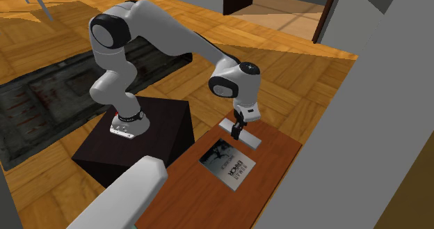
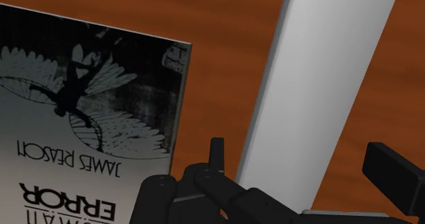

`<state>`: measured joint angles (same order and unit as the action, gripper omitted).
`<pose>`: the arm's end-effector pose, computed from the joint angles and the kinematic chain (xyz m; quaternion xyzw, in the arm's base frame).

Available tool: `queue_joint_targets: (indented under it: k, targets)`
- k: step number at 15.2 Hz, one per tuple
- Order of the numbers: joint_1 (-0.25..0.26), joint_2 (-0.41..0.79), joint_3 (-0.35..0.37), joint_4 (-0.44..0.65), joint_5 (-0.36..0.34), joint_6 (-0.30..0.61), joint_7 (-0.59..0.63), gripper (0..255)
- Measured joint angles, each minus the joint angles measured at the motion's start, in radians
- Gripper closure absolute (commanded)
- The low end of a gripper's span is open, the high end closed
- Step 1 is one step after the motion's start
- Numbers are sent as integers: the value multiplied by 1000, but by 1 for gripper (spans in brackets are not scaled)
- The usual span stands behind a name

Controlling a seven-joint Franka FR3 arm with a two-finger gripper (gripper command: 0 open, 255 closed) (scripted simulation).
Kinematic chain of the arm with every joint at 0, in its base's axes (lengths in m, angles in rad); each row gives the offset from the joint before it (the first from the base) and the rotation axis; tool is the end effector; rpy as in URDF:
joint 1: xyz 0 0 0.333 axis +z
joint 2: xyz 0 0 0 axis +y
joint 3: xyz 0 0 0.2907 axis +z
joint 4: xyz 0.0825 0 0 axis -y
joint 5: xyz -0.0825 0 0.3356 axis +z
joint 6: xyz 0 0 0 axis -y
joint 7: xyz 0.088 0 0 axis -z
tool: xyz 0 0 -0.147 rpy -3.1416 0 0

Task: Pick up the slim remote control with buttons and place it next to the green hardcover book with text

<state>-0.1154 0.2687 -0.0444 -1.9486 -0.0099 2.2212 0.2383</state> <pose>0.5557 -0.0896 0.3086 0.9809 -0.1940 0.0024 0.0098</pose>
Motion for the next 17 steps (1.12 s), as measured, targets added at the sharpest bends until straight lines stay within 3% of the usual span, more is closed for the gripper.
queue_joint_targets:
  k: [8, 9, 17]
  targets:
    - [0, 21, 1, -6, 1, 28, 1, 0]
    - [0, 21, 1, -6, 1, 28, 1, 255]
    - [0, 21, 0, -6, 1, 28, 2, 255]
